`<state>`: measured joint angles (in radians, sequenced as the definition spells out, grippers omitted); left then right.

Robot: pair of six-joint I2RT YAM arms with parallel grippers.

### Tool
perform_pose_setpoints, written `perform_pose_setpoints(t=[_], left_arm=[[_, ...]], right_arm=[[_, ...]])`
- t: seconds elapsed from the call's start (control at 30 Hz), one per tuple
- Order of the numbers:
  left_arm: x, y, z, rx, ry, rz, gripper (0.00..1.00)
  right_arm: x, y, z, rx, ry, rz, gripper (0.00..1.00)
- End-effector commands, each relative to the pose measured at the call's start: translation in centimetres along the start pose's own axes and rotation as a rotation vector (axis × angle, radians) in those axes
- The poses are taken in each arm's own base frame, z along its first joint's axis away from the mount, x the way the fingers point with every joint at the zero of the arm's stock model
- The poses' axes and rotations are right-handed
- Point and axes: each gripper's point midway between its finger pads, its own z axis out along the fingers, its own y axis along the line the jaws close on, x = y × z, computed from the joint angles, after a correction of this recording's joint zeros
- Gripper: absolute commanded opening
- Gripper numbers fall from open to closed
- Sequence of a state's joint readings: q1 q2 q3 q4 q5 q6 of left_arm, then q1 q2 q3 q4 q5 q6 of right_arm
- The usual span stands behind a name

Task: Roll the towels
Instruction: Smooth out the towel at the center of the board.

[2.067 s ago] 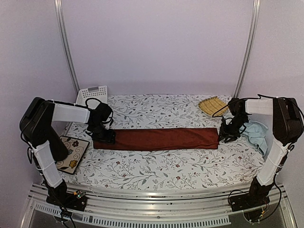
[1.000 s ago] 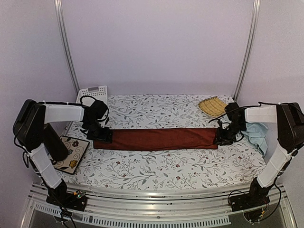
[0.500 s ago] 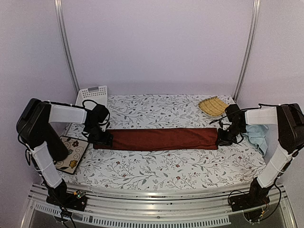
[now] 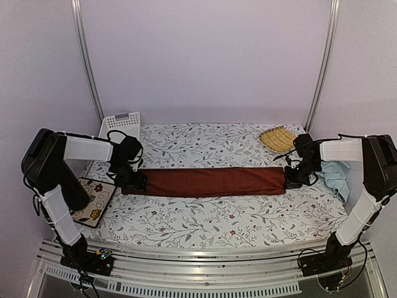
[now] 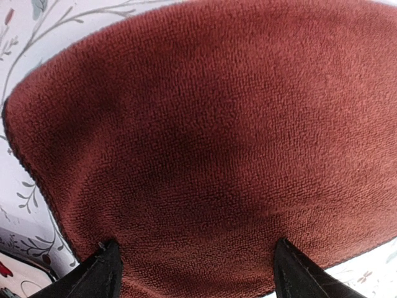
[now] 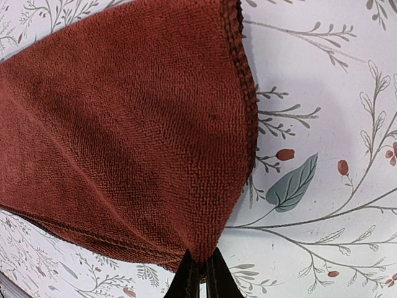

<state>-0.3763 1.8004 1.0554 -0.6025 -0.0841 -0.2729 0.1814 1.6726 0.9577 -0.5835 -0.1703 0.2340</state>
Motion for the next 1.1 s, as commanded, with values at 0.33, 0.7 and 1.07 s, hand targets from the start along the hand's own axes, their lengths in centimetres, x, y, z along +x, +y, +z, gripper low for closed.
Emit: perform_pose_setpoints(t=[0.33, 0.7, 1.07], left_arm=[[-0.1, 2.8, 1.3, -0.075, 0.021, -0.025, 0.83], [0.9, 3.0, 1.6, -0.071, 0.042, -0.031, 0.83], [1.3, 3.3, 1.8, -0.081, 0.054, -0.026, 0.84]], right_arm=[[-0.3, 0.6, -2.1, 0.081, 0.070, -0.068, 0.10], [1.1, 0.6, -0.7, 0.071, 0.116, -0.072, 0.13], [1.6, 1.5, 0.3, 0.080, 0.101, -0.130, 0.26]])
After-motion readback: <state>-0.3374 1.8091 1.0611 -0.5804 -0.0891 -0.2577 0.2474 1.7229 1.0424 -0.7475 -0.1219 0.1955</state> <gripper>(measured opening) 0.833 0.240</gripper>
